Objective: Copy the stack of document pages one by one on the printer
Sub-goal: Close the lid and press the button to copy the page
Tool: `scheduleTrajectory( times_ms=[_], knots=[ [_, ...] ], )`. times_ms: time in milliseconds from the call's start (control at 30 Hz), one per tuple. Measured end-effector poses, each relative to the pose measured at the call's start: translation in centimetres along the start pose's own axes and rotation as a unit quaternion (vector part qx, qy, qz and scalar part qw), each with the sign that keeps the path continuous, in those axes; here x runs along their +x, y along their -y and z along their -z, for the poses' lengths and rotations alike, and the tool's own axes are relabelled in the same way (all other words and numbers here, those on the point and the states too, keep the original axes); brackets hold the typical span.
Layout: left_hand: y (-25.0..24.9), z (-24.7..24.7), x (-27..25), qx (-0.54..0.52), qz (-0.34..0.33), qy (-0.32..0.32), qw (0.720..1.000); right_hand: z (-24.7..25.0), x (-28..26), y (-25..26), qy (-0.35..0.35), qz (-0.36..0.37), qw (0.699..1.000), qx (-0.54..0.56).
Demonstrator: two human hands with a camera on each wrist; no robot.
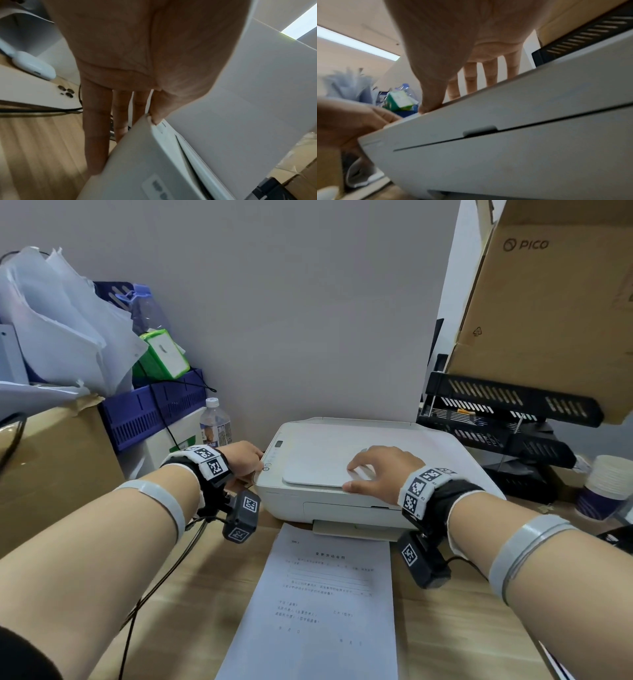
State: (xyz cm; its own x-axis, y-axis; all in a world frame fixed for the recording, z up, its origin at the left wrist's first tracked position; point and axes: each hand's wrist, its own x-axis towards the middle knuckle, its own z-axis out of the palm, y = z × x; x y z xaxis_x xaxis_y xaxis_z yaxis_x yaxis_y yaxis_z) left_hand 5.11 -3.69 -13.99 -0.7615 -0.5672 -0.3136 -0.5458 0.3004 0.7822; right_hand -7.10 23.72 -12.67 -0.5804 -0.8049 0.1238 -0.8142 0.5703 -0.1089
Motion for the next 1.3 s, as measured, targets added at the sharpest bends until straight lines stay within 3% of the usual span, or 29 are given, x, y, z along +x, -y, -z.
scheduleTrajectory(
  times_ms=[100,167,233,300,400,633,700,800,900,1067,1300],
  knots=[
    [-0.7,0.7,0.1,0.071,-0.047,-0.027,0.996,1.0,-0.9,0.8,-0.048,0.043,0.997,-0.049],
    [-1.8,1.2,-0.1,0.184,-0.118,-0.067,0.973,2.0,-1.1,1.2,-0.101,0.086,0.989,-0.068],
    [-3.0,1.5,-0.2,0.222,-0.200,-0.086,0.950,3.4,-0.8,1.2,-0.153,0.097,0.981,-0.066],
    [-4.1,1.6,0.3,0.171,-0.249,-0.063,0.951,5.1,0.3,0.9,-0.201,0.082,0.975,-0.052],
    [-6.0,1.4,0.6,0.032,-0.260,-0.019,0.965,7.6,2.5,0.9,-0.248,0.063,0.966,-0.034],
    [-10.8,0.8,3.4,-0.142,-0.279,-0.063,0.948,10.1,5.7,2.3,-0.390,-0.016,0.919,-0.053],
    [-11.9,0.6,4.7,-0.167,-0.273,-0.089,0.943,8.7,5.4,2.3,-0.358,-0.023,0.933,-0.033],
    [-13.4,0.1,6.4,-0.205,-0.255,-0.123,0.937,5.7,4.5,1.3,-0.235,-0.047,0.971,-0.011],
    [-14.6,-0.5,7.4,-0.202,-0.249,-0.123,0.939,3.1,3.6,-0.4,-0.113,-0.079,0.990,-0.019],
    [-15.3,-1.0,8.3,-0.178,-0.221,-0.090,0.955,0.4,1.6,-2.1,-0.007,-0.138,0.990,-0.002],
    [-15.0,-1.4,7.8,-0.161,-0.209,-0.054,0.963,-0.3,-1.2,-3.1,0.116,-0.161,0.980,-0.028]
  ],
)
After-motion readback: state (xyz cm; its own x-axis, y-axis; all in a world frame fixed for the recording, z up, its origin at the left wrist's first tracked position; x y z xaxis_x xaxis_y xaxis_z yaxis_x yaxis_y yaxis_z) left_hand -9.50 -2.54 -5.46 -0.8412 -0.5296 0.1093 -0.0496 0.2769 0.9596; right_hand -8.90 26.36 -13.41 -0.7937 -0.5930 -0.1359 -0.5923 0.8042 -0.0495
